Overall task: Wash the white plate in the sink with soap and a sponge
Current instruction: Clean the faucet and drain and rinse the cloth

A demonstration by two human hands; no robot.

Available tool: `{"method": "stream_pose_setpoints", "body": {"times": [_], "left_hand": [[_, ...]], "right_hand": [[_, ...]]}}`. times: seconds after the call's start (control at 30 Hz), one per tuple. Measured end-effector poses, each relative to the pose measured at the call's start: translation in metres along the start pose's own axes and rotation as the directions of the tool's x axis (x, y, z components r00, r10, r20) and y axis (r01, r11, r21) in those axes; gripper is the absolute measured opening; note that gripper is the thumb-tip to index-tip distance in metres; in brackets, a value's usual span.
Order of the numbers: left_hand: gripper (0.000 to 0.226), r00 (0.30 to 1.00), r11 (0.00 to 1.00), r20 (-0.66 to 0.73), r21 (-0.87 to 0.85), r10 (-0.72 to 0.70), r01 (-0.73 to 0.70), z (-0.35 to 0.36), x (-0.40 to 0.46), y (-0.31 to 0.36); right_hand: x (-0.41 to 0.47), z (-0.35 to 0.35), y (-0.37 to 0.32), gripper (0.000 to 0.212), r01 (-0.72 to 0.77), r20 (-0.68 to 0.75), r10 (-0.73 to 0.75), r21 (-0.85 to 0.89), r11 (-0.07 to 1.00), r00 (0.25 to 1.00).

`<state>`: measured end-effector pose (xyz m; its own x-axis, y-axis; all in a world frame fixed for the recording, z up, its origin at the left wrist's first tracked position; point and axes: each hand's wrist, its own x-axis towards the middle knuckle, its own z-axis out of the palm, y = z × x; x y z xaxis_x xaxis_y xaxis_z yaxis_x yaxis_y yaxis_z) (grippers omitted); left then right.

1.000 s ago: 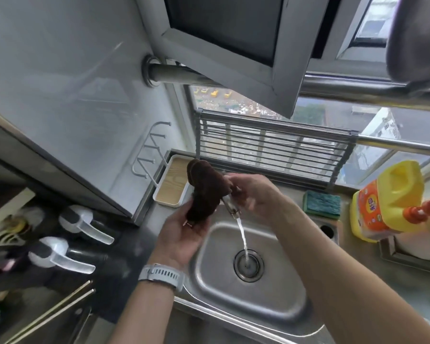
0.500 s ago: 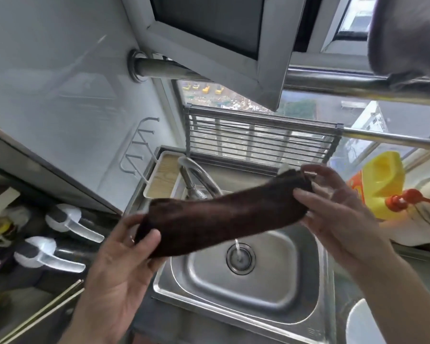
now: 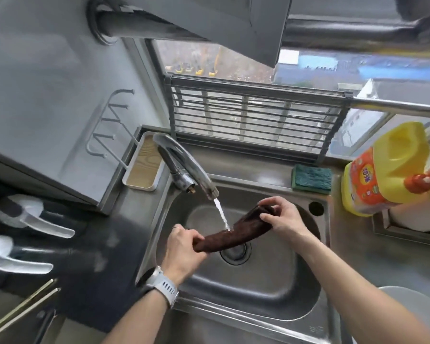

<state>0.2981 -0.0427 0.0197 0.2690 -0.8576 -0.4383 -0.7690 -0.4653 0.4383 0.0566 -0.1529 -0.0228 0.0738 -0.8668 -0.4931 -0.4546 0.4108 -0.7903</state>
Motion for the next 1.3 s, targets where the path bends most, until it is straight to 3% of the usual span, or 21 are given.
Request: {"method": "stream_pose_setpoints", "body": {"times": [0.1, 0.2, 0.27, 0.33, 0.43, 0.53, 0.63, 0.67, 0.73, 0.8, 0.87, 0.93, 1.03, 1.13, 1.2, 1.27, 1.3], "left_hand": [[0.024, 0.996, 0.996, -0.003, -0.022, 0.092, -0.092, 0.012, 0.012, 0.009], [0.028, 0.967, 0.958, -0.013, -0.133, 0.255, -0.254, 0.019, 0.019, 0.024], [0.026, 0.941, 0.921, 0.028, -0.217, 0.336, -0.323, 0.021, 0.019, 0.033], [0.024, 0.929, 0.903, 0.049, -0.261, 0.367, -0.343, 0.019, 0.017, 0.035], [0.017, 0.948, 0.917, 0.019, -0.263, 0.317, -0.301, 0.012, 0.01, 0.018], [0.008, 0.978, 0.973, 0.029, -0.109, 0.206, -0.202, 0.005, 0.005, -0.002], [0.003, 0.983, 0.99, 0.156, 0.087, 0.096, -0.111, 0.008, 0.004, -0.001], [0.014, 0.974, 0.985, 0.214, 0.131, 0.079, -0.108, 0.011, 0.004, 0.002], [0.042, 0.943, 0.993, 0.324, 0.057, 0.079, -0.103, 0.024, 0.009, 0.007], [0.07, 0.924, 0.97, 0.365, -0.243, 0.113, -0.023, 0.037, 0.011, 0.018], [0.09, 0.955, 0.881, 0.26, -0.472, 0.14, 0.0, 0.05, 0.015, 0.027], [0.081, 0.983, 0.83, 0.161, -0.558, 0.094, 0.012, 0.06, 0.023, 0.031], [0.04, 0.996, 0.842, 0.08, -0.539, 0.044, 0.006, 0.064, 0.033, 0.026], [0.02, 0.974, 0.937, -0.107, -0.27, 0.198, -0.22, 0.061, 0.035, 0.018], [0.02, 0.907, 0.92, -0.199, -0.056, 0.37, -0.388, 0.057, 0.037, 0.012], [0.027, 0.831, 0.853, -0.195, 0.104, 0.521, -0.511, 0.052, 0.042, 0.008], [0.026, 0.792, 0.808, -0.165, 0.158, 0.588, -0.567, 0.05, 0.045, 0.007]], "right_hand": [[0.002, 0.003, -0.001, 0.051, 0.058, 0.122, -0.034, -0.198, 0.978, 0.992], [-0.005, 0.012, -0.003, 0.086, 0.294, 0.345, -0.149, -0.421, 0.858, 0.927], [-0.009, 0.027, -0.003, 0.092, 0.47, 0.497, -0.244, -0.402, 0.786, 0.833], [-0.012, 0.042, -0.003, 0.082, 0.496, 0.573, -0.264, -0.295, 0.817, 0.776], [-0.011, 0.052, -0.002, 0.057, 0.334, 0.541, -0.176, -0.208, 0.92, 0.822], [-0.015, 0.054, -0.001, 0.022, 0.154, 0.425, -0.104, -0.086, 0.984, 0.899], [-0.023, 0.059, -0.001, 0.024, 0.041, 0.351, -0.083, 0.124, 0.991, 0.933], [-0.026, 0.063, -0.003, 0.022, 0.004, 0.323, -0.077, 0.222, 0.975, 0.943], [-0.031, 0.069, -0.007, 0.02, -0.104, 0.27, -0.034, 0.482, 0.87, 0.962], [-0.032, 0.074, -0.014, 0.017, -0.279, 0.327, 0.053, 0.697, 0.661, 0.943], [-0.032, 0.08, -0.021, 0.038, -0.456, 0.445, 0.138, 0.764, 0.456, 0.885], [-0.03, 0.083, -0.024, 0.044, -0.507, 0.467, 0.199, 0.775, 0.377, 0.862], [-0.025, 0.077, -0.027, 0.015, -0.508, 0.462, 0.22, 0.712, 0.486, 0.859], [-0.012, 0.06, -0.021, 0.024, -0.513, 0.569, 0.115, 0.613, 0.601, 0.814], [-0.003, 0.042, -0.018, 0.037, -0.563, 0.722, 0.056, 0.486, 0.668, 0.69], [0.004, 0.03, -0.011, 0.044, -0.562, 0.86, 0.033, 0.303, 0.77, 0.509], [0.007, 0.03, -0.011, 0.042, -0.537, 0.888, 0.055, 0.227, 0.812, 0.457]]}}
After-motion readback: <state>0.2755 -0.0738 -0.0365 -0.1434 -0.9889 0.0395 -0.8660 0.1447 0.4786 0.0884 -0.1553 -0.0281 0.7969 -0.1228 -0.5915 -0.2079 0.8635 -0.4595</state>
